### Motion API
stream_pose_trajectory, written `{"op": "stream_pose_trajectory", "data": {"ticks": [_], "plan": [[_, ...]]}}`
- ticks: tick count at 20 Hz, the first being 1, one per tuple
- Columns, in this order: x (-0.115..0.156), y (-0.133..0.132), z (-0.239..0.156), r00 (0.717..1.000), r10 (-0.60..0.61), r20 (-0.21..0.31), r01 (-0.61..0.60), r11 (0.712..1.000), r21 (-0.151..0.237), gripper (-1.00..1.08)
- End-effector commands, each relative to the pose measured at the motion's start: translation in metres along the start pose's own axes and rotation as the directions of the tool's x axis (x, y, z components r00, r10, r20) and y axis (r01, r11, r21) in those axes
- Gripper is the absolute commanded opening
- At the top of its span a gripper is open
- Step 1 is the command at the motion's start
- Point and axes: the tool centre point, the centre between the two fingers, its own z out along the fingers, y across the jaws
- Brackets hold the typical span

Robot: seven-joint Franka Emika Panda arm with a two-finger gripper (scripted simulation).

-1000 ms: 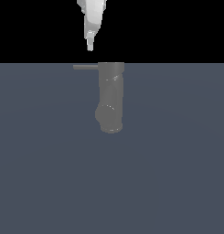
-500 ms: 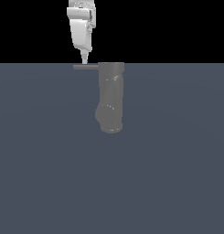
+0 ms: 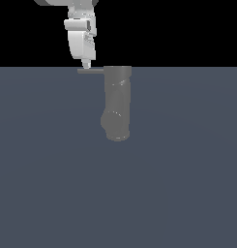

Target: Turn on the faucet by rotating a designated handle.

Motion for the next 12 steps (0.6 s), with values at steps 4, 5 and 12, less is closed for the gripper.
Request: {"op": "stream_pose_trajectory", "data": {"ticks": [4,5,12], "plan": [[-0.001,-0.001,0.001,1.000,0.006,-0.003,-0.006,1.000,0.002,-1.00],[-0.001,-0.001,0.001,1.000,0.005,-0.002,-0.005,1.000,0.002,-1.00],[0.000,0.014,0.001,1.000,0.005,-0.002,-0.005,1.000,0.002,-1.00]]}}
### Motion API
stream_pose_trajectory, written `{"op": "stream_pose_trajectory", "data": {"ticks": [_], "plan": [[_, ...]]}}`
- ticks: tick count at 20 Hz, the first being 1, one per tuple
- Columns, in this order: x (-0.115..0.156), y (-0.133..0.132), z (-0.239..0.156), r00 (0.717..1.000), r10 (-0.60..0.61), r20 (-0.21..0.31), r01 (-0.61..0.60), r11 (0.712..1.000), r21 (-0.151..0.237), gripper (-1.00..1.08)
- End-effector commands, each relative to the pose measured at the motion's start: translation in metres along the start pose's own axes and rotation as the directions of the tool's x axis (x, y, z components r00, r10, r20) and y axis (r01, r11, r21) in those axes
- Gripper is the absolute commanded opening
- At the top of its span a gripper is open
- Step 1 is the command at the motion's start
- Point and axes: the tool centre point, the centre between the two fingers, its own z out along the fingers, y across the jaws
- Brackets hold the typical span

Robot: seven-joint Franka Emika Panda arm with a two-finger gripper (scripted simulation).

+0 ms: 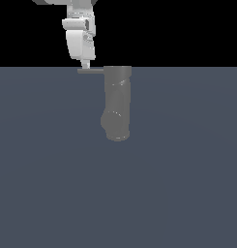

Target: Turn on the faucet by rotating a designated handle.

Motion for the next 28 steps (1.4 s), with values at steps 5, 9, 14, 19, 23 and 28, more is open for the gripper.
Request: {"op": "stream_pose_trajectory", "data": {"ticks": [5,9,14,19,23,28], "plan": [[0.001,0.014,0.000,1.000,0.000,0.000,0.000,1.000,0.000,-1.00],[0.001,0.023,0.000,1.000,0.000,0.000,0.000,1.000,0.000,-1.00],[0.002,0.035,0.000,1.000,0.000,0.000,0.000,1.000,0.000,-1.00],[0.002,0.046,0.000,1.000,0.000,0.000,0.000,1.000,0.000,-1.00],[0.003,0.056,0.000,1.000,0.001,0.000,-0.001,1.000,0.000,-1.00],[0.004,0.068,0.000,1.000,0.001,0.000,-0.001,1.000,0.000,-1.00]]}}
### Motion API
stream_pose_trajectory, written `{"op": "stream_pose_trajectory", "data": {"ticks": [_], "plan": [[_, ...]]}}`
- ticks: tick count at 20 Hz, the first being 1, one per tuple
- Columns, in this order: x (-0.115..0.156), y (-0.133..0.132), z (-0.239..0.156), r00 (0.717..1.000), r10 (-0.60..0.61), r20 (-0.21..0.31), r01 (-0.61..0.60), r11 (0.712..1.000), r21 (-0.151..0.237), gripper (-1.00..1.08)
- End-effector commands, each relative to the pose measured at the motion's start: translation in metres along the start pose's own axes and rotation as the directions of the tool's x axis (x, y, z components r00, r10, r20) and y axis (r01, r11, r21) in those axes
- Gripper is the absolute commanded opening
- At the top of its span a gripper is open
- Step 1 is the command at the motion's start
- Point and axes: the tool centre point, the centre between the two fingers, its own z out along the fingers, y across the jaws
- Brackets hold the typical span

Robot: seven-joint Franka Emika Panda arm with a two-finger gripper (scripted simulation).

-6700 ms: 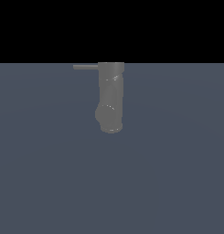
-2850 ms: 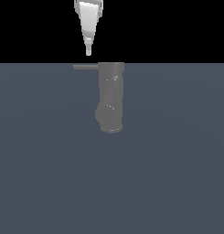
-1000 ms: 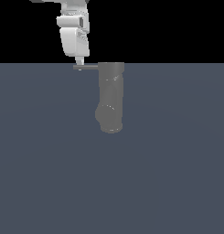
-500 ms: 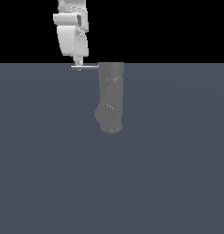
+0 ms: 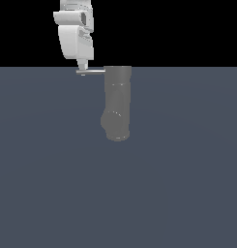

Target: Turn on the faucet by rotating a designated handle.

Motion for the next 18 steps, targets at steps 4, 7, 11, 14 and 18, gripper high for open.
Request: {"op": "stream_pose_trajectory", "data": {"ticks": [4,7,11,14,18], "plan": [[-0.003,0.018,0.000,1.000,-0.007,0.000,0.007,1.000,-0.010,-1.00],[-0.003,0.025,0.000,1.000,-0.007,0.000,0.007,1.000,-0.010,-1.00],[-0.001,0.025,0.000,1.000,-0.010,-0.002,0.010,1.000,-0.002,-1.00],[0.006,0.032,0.000,1.000,-0.010,-0.002,0.010,1.000,-0.003,-1.00],[0.015,0.040,0.000,1.000,-0.009,-0.002,0.009,1.000,-0.004,-1.00]]}}
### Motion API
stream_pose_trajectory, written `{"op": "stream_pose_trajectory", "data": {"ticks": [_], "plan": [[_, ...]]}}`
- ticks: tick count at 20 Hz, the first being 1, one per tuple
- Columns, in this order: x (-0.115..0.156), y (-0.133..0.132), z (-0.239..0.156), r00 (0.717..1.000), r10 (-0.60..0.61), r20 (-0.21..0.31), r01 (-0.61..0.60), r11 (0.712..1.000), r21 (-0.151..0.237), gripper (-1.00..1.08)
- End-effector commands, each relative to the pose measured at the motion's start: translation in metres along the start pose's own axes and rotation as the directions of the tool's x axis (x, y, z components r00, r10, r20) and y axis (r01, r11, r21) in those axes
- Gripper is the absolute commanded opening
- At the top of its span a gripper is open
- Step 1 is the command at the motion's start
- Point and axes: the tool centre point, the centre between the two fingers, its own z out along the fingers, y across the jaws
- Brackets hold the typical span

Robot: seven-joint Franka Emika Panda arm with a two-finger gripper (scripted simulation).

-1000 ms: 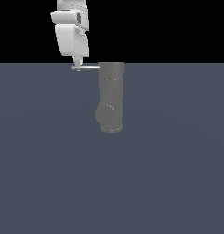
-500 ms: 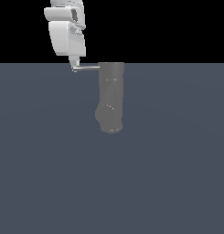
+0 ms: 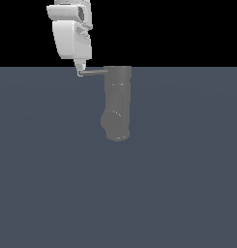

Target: Turn on the faucet by rotating a designated handle.

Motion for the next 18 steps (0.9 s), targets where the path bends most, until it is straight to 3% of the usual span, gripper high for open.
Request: {"op": "stream_pose_trajectory", "data": {"ticks": [1,18], "plan": [[0.014,0.007,0.000,1.000,0.012,-0.004,-0.012,1.000,-0.007,-1.00],[0.052,0.044,-0.001,1.000,0.014,-0.003,-0.014,1.000,-0.010,-1.00]]}}
